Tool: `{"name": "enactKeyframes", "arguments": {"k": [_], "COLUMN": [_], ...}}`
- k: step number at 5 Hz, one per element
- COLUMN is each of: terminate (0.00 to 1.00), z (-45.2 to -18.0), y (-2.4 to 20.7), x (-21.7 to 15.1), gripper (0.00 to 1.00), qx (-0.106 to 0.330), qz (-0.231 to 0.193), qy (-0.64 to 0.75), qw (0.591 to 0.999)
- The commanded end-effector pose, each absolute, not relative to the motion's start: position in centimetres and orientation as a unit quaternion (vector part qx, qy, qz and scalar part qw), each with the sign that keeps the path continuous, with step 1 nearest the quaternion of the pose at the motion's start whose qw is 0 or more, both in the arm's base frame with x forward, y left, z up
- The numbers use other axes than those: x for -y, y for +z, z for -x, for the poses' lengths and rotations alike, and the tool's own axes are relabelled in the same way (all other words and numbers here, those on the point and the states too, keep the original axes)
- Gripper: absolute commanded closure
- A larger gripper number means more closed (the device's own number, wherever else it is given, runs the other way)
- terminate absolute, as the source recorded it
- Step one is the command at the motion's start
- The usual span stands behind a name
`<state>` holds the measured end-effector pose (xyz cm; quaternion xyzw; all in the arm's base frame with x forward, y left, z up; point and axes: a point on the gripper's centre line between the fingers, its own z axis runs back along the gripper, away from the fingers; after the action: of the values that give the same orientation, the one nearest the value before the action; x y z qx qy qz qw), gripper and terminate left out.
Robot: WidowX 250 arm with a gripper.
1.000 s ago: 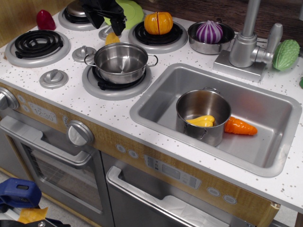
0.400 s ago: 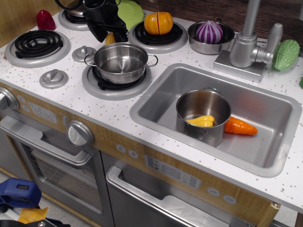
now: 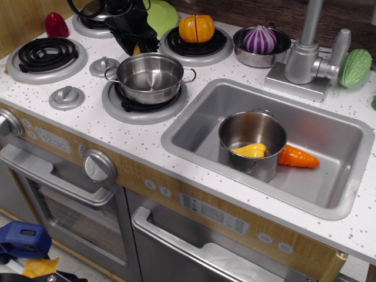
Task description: Put corn in pan which is on stove
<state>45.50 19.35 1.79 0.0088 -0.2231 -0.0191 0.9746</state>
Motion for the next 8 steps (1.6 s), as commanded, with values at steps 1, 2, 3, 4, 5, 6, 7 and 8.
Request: {"name": "enactKeyframes", "arguments": {"k": [1,2,3,4,5,6,7,8], "terminate": [0.00,0.00,0.00,0.00,0.00,0.00,0.00,0.00], "z": [-45.5,-45.1,-44.8,-43.5,-41.9,-40.6,-40.1,-39.9], "y": [5.8,9.3,13.0,14.7,15.7,15.4,14.5,13.6], "x": [-20.2,-20.3,-19.6,-17.7,-15.5,-12.9,-12.4,-12.4], "gripper": [1.00,1.00,1.00,1.00,1.00,1.00,1.00,0.00], "qx": [0.238,0.209,0.177,0.161,0.146,0.145,0.153,0.164], "qz": [-0.031,-0.060,-0.088,-0.117,-0.117,-0.123,-0.112,-0.110], "qy": [-0.026,-0.037,-0.032,-0.012,0.019,0.052,0.058,0.053], "qw": [0.970,0.975,0.980,0.980,0.982,0.980,0.980,0.979]}}
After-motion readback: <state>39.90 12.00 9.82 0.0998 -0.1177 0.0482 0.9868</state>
